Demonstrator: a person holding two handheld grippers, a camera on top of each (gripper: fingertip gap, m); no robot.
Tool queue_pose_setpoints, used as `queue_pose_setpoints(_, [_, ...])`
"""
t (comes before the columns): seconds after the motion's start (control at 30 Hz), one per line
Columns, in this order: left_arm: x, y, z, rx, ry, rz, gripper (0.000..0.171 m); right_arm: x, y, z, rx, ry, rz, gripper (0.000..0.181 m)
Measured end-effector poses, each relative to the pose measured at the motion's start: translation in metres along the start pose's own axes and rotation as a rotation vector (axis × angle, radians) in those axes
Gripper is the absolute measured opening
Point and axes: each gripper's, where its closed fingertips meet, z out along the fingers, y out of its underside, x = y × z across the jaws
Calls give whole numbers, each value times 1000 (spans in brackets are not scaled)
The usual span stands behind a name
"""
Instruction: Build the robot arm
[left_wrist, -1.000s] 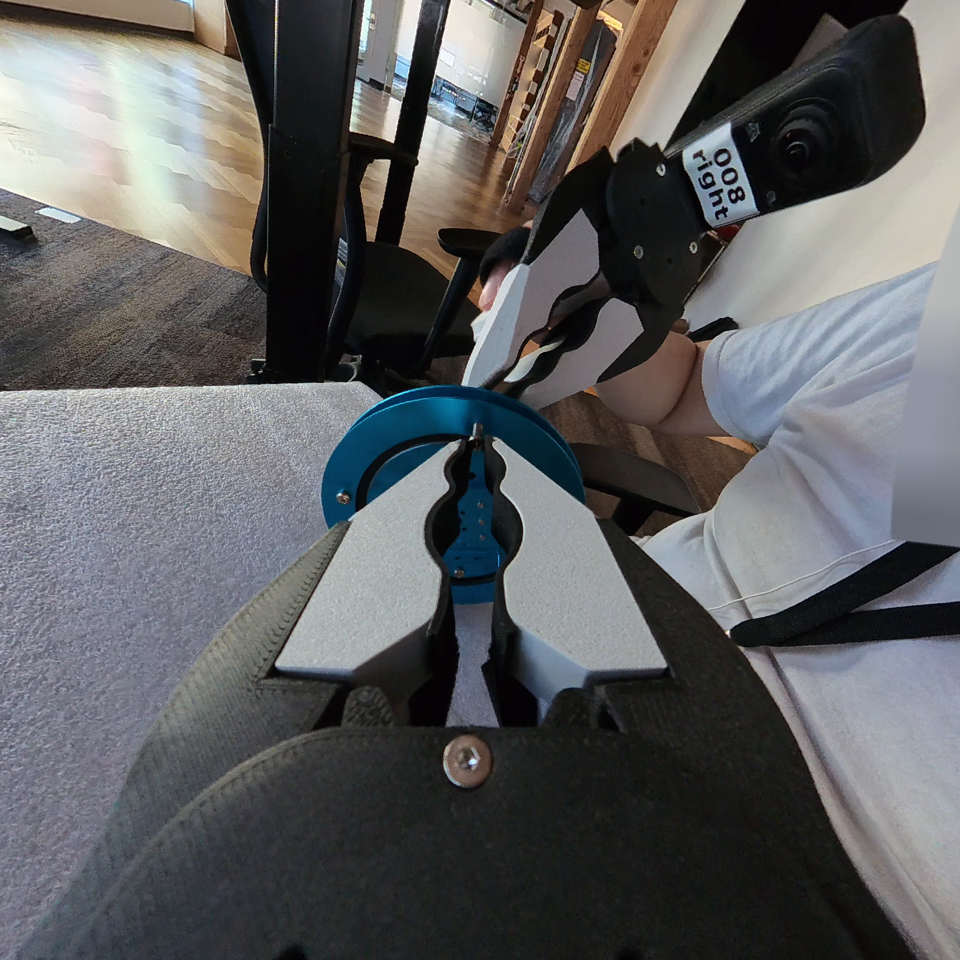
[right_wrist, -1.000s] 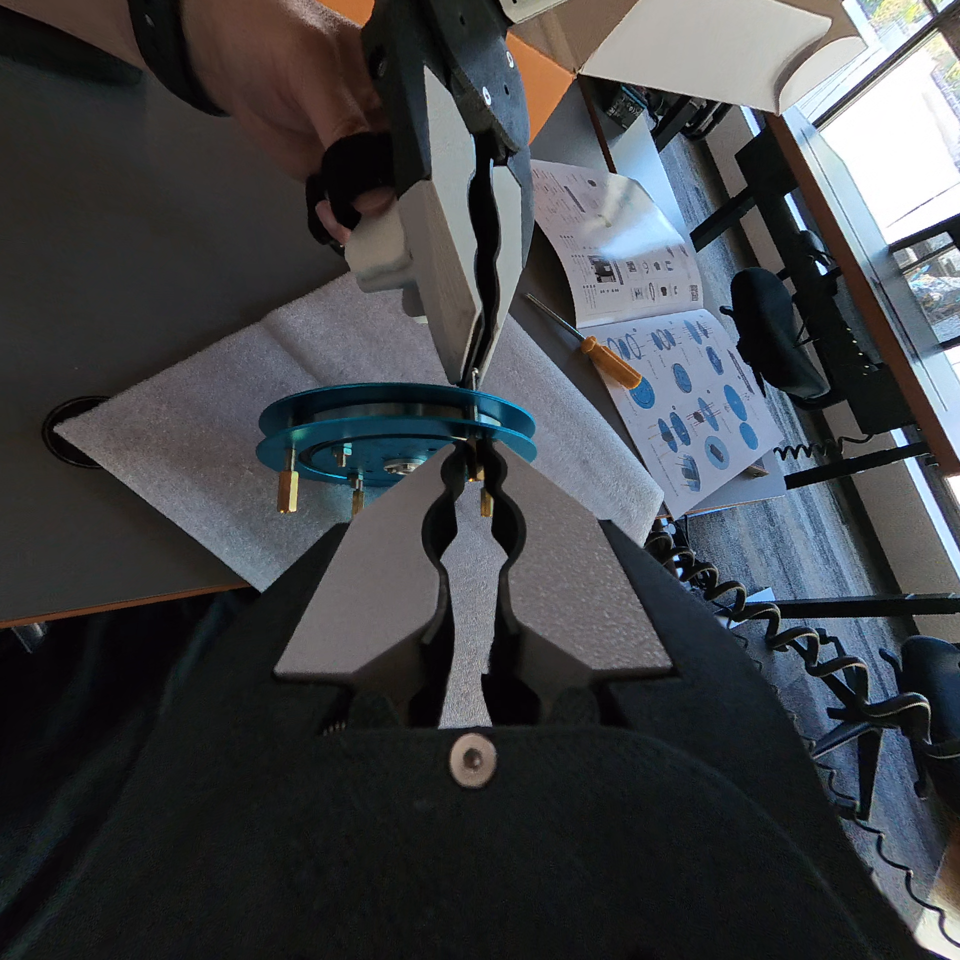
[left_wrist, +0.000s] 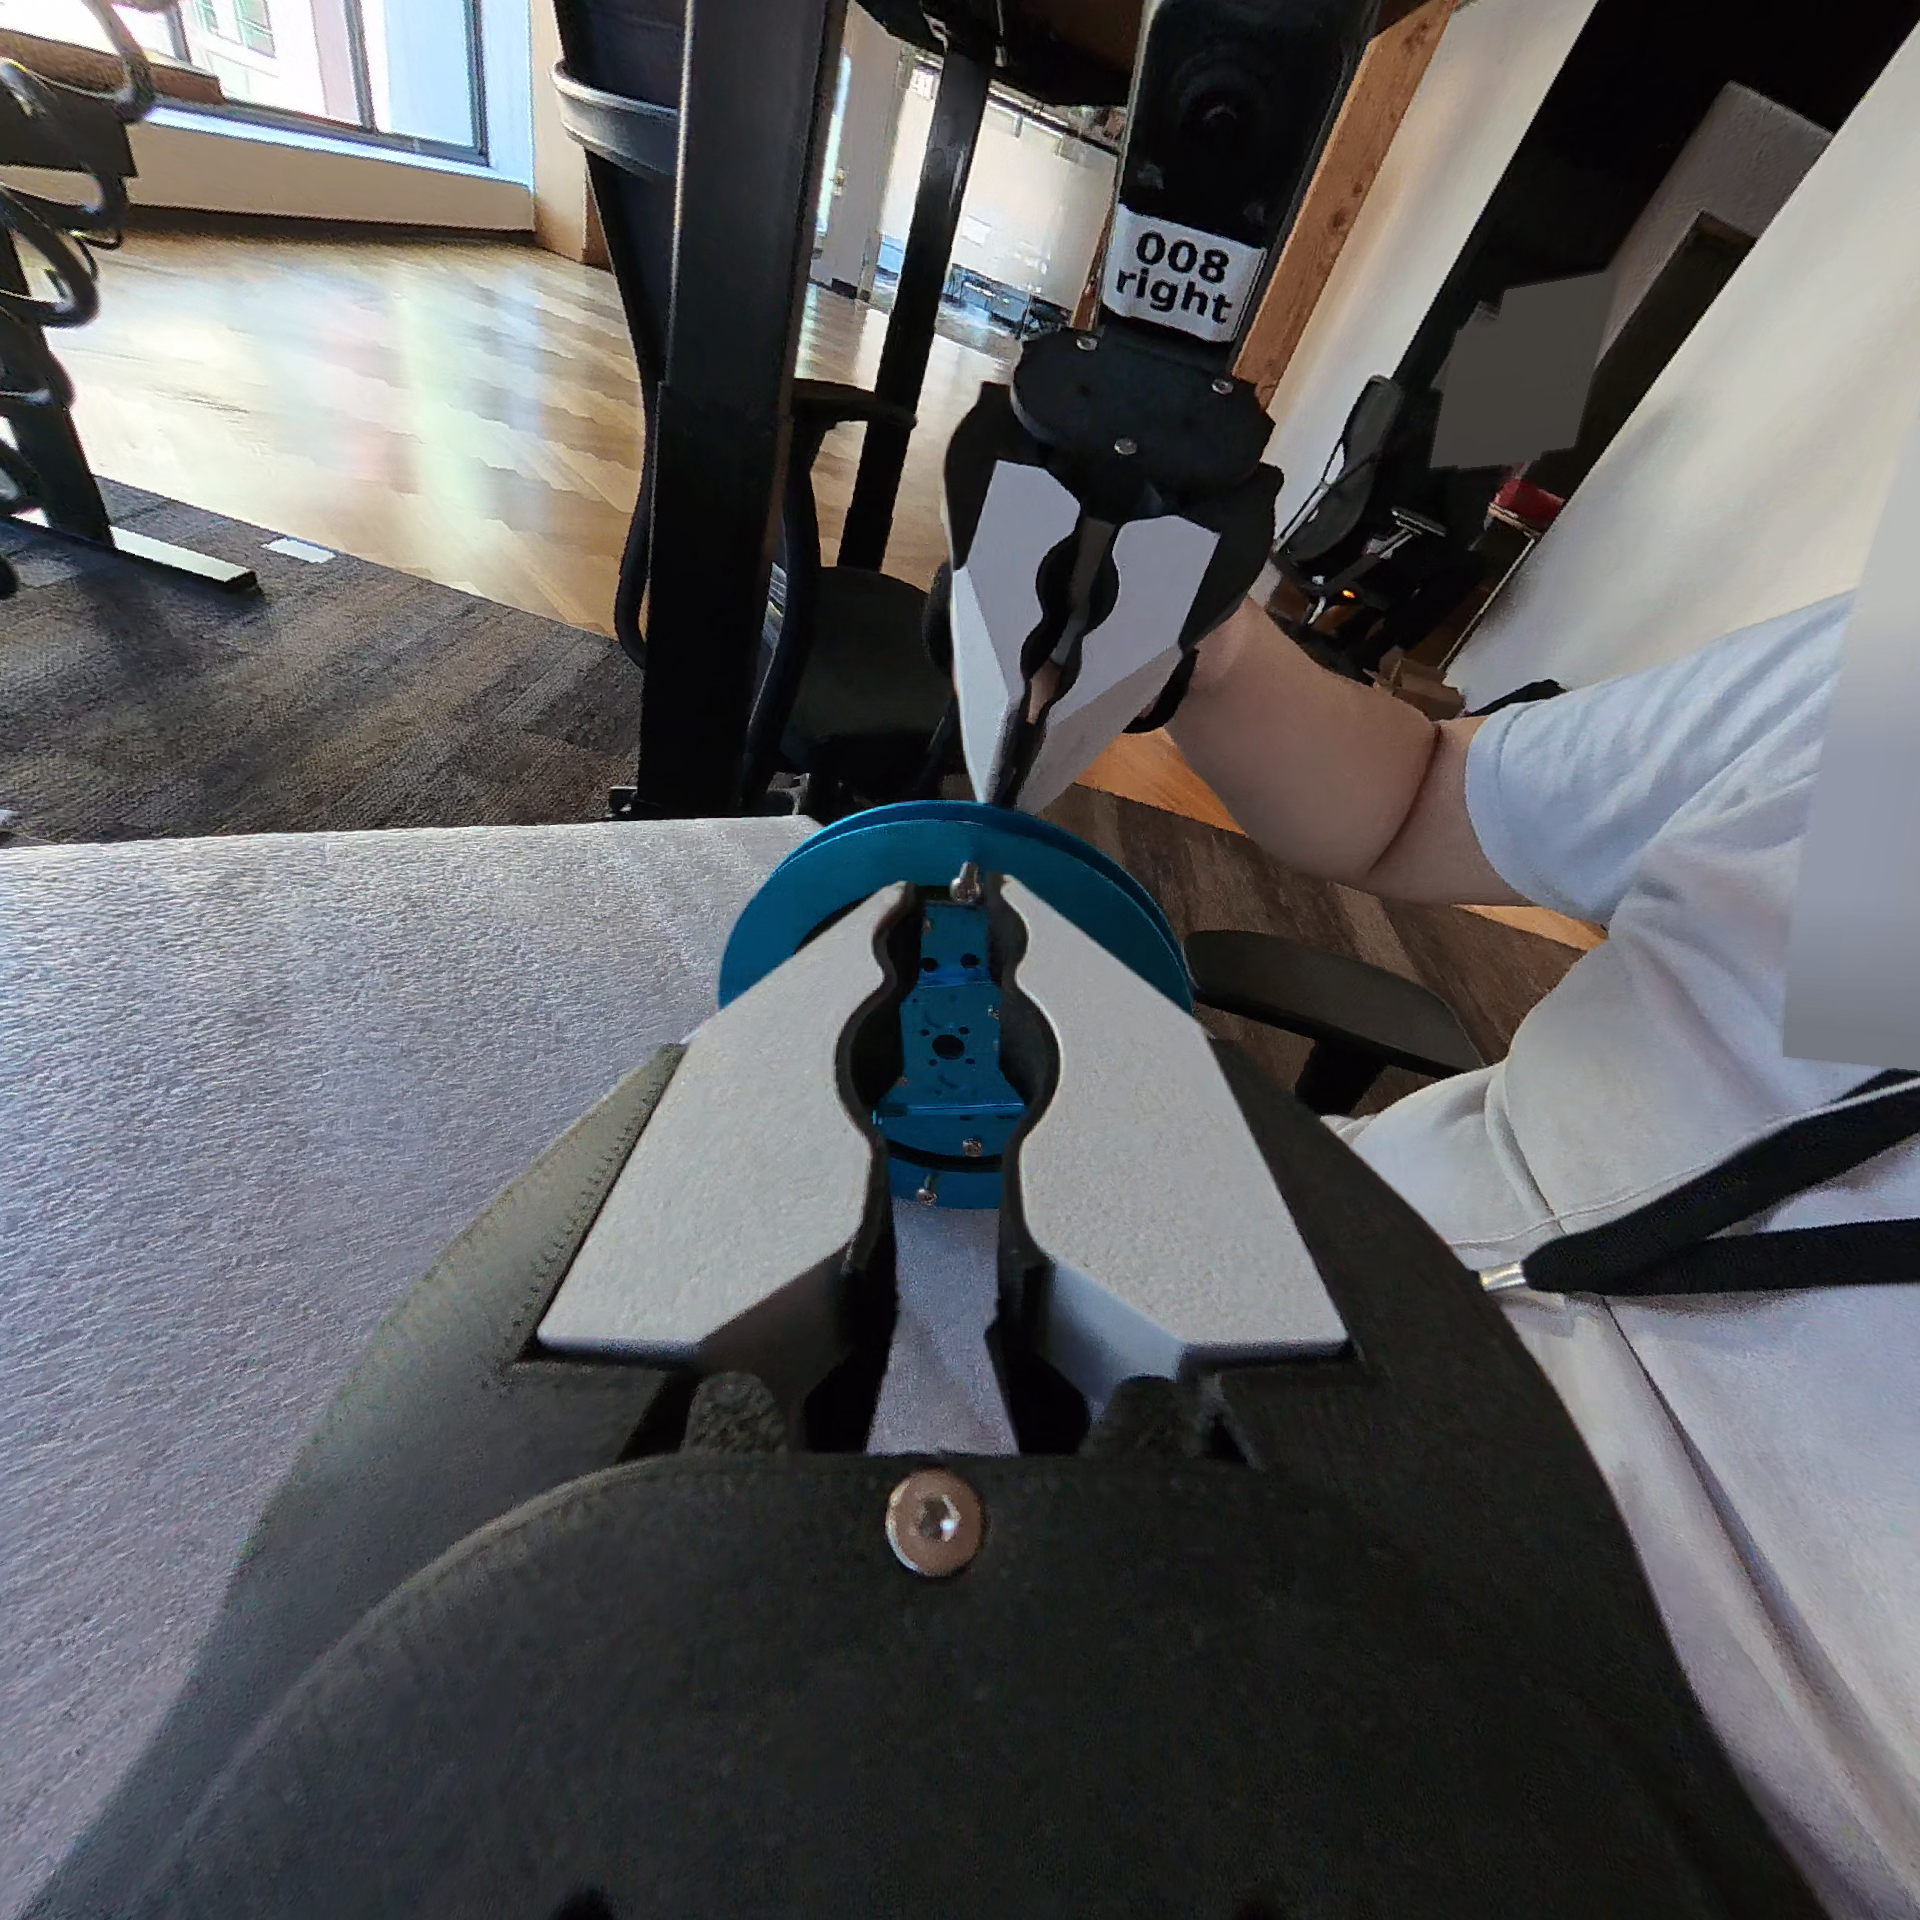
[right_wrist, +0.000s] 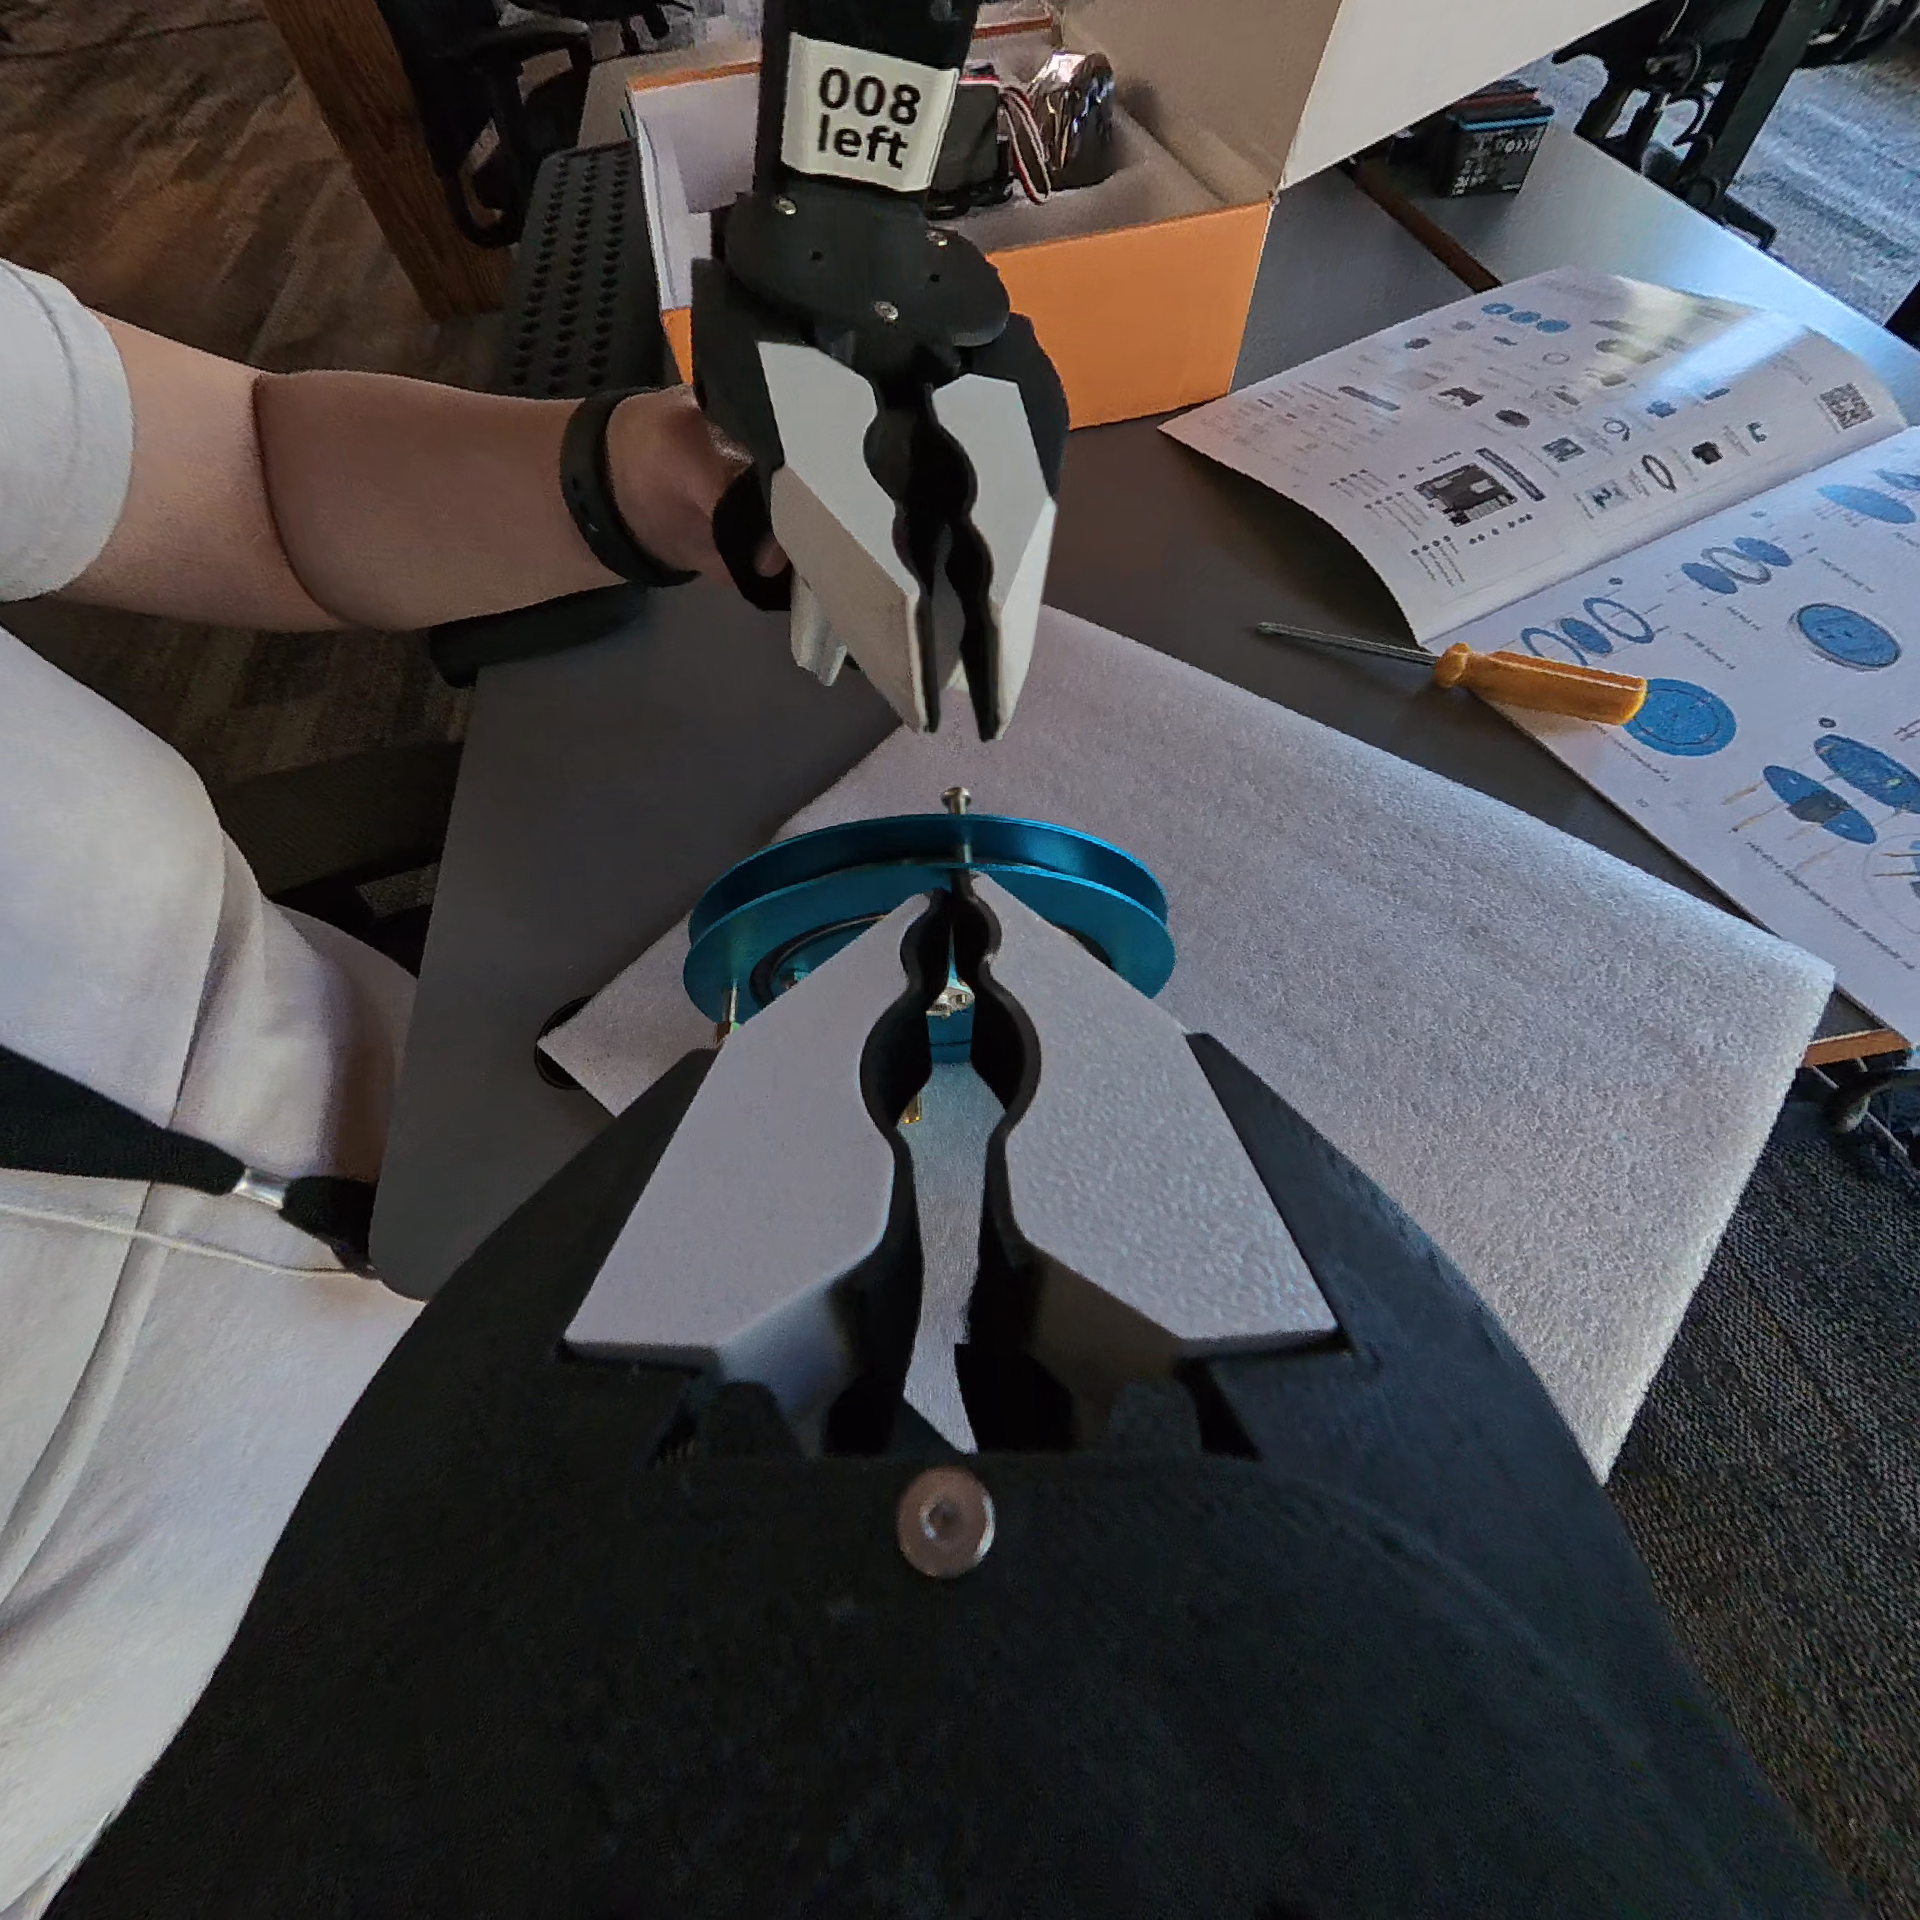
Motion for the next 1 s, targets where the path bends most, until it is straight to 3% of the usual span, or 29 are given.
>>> queue_pose_setpoints(0.2, [3, 4, 8, -7, 38, -38, 20, -1, -1, 2, -9, -3, -33, 0])
queue_pose_setpoints(0.47, [3, 11, 18, -41, 27, -13, 4, -1, 1, 2, -10, -15, -23, 0])
queue_pose_setpoints(0.53, [5, 11, 19, -45, 36, -19, 4, -2, 0, -1, 2, -12, -49, 10])
queue_pose_setpoints(0.7, [6, 11, 20, -40, 54, -45, 4, 1, 7, -3, -25, 83, -193, 19])
queue_pose_setpoints(0.8, [6, 10, 20, -37, 51, -38, 4, 0, 13, 1, -94, 148, -262, 5])
queue_pose_setpoints(1.0, [8, 11, 18, -57, 52, -15, 4, 2, 12, 5, -196, 235, -347, 4])
